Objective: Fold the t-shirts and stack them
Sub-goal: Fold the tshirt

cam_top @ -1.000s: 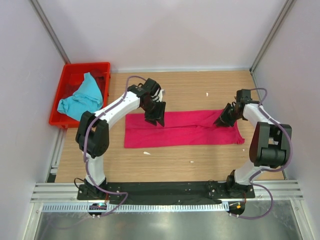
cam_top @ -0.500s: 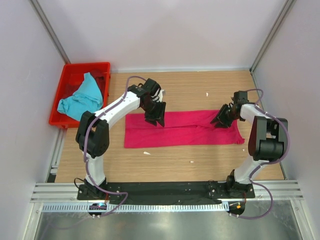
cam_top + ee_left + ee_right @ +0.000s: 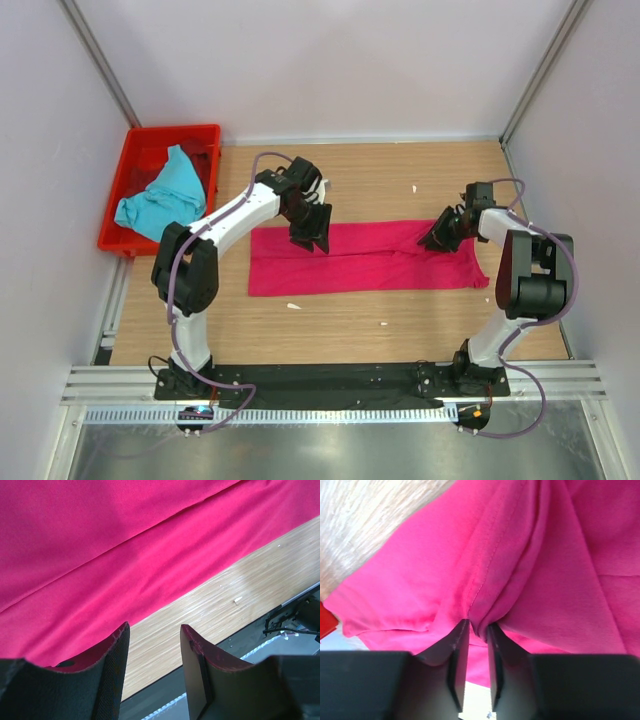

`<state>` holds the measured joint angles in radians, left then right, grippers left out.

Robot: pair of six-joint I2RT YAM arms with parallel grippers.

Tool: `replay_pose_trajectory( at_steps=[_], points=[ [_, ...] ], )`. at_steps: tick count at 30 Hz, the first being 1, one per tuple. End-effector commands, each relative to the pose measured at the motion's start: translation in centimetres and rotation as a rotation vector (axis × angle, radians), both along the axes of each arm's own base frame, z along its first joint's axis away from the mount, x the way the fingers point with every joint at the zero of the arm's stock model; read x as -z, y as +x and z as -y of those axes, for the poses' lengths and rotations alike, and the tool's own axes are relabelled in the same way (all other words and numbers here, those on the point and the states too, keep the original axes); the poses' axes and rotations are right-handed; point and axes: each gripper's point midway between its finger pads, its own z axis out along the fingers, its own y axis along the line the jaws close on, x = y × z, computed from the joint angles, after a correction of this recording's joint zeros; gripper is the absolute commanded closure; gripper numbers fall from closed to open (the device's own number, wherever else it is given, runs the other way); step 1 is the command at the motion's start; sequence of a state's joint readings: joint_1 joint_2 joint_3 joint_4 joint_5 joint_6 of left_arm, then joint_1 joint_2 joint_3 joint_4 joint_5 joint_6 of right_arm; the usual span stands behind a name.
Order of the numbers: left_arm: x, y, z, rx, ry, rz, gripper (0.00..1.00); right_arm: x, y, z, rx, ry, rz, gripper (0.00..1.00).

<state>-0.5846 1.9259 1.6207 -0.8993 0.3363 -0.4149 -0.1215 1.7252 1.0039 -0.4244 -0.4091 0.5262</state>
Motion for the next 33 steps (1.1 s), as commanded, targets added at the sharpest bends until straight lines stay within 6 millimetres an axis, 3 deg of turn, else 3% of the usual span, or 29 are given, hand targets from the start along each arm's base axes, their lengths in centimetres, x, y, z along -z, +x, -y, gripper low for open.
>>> replay_pose_trajectory(
  at_steps=[1,3,5,6,12,22,28,33],
  points=[
    [-1.4,0.1,0.3,0.009,-0.030,0.021,0.53,-1.5,1.2,-0.9,0.015,0.051,0.048,0.74],
    [-1.2,0.0,0.1,0.007,-0.025,0.021,0.53,-1.8,1.3,-0.9,0.029,0.059,0.049,0.80],
    [-1.2,0.0,0.2,0.011,-0.027,0.021,0.53,-1.5,1.1,-1.2,0.053,0.086,0.004,0.96],
    [-1.3,0.0,0.2,0.012,-0.029,0.021,0.53,-1.7,1.1,-1.4,0.064,0.106,-0.008,0.99],
    [-1.1,0.0,0.0,0.016,-0.022,0.026,0.53,-2.5,-1.2,-1.7,0.240,0.160,-0.189,0.99],
    [-0.6,-0.4,0.0,0.022,-0.028,0.015,0.53,-1.4,-6.7,-1.1,0.544,0.180,-0.415,0.99],
    [-0.3,-0.7,0.1,0.032,-0.035,0.003,0.53,-0.4,-8.7,-1.0,0.600,0.158,-0.485,0.99],
    [0.2,-1.1,0.0,0.035,-0.036,-0.012,0.53,-0.6,-9.0,-1.1,0.624,0.170,-0.483,0.99]
  ],
)
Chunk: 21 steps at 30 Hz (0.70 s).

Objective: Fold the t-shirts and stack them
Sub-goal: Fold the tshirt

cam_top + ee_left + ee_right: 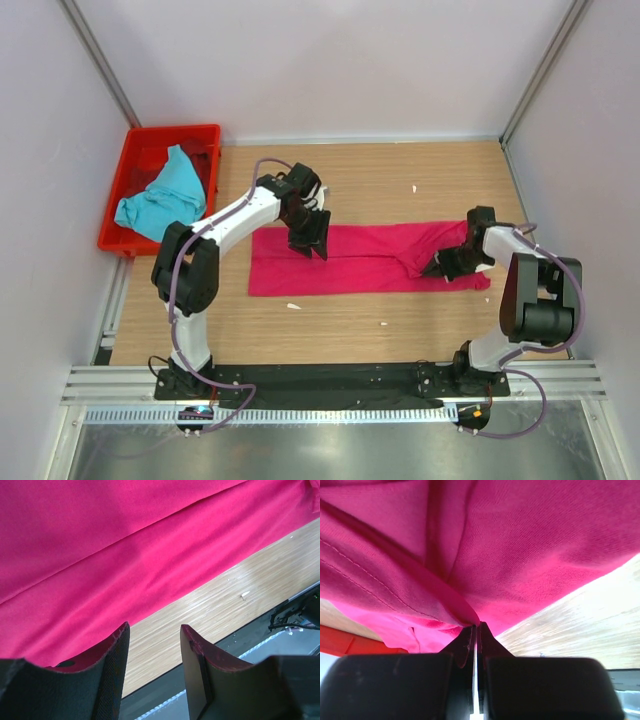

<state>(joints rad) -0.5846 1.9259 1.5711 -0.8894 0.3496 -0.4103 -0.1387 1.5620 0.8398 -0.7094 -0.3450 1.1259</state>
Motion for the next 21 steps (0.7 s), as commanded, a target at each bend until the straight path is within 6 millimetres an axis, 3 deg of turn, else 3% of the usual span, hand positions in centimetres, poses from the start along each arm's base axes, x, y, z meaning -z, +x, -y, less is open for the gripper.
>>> replay_pose_trajectory(
  at_steps=[1,6,9,12,15,17,18,19,21],
  points=[
    [-1.1,-0.1,0.4,0.026,-0.049,0.023,0.53,-0.9,-0.1,0.1,0.052,0.001,0.001,0.99],
    [-0.9,-0.1,0.4,0.025,-0.044,0.019,0.53,-1.3,1.7,0.5,-0.004,-0.023,0.056,0.94],
    [-0.9,0.1,0.6,0.026,-0.045,0.018,0.53,-2.5,5.0,1.5,-0.055,-0.074,0.123,0.90],
    [-0.9,0.2,0.7,0.027,-0.047,0.015,0.53,-2.3,6.6,1.9,-0.101,-0.106,0.114,0.89],
    [-1.0,0.2,0.8,0.029,-0.052,0.012,0.53,-3.1,10.1,1.6,-0.153,-0.127,0.166,0.86],
    [-1.0,0.3,0.9,0.031,-0.053,0.012,0.53,-2.5,11.7,0.5,-0.202,-0.112,0.178,0.77],
    [-0.9,0.3,0.9,0.029,-0.050,0.010,0.53,-3.7,13.7,0.0,-0.227,-0.117,0.234,0.69],
    [-0.8,0.3,0.9,0.030,-0.050,0.008,0.53,-3.8,14.4,-0.7,-0.283,-0.105,0.260,0.58],
    [-0.8,0.3,1.0,0.036,-0.055,0.003,0.53,-5.1,15.4,-2.2,-0.366,-0.071,0.287,0.48]
  ],
)
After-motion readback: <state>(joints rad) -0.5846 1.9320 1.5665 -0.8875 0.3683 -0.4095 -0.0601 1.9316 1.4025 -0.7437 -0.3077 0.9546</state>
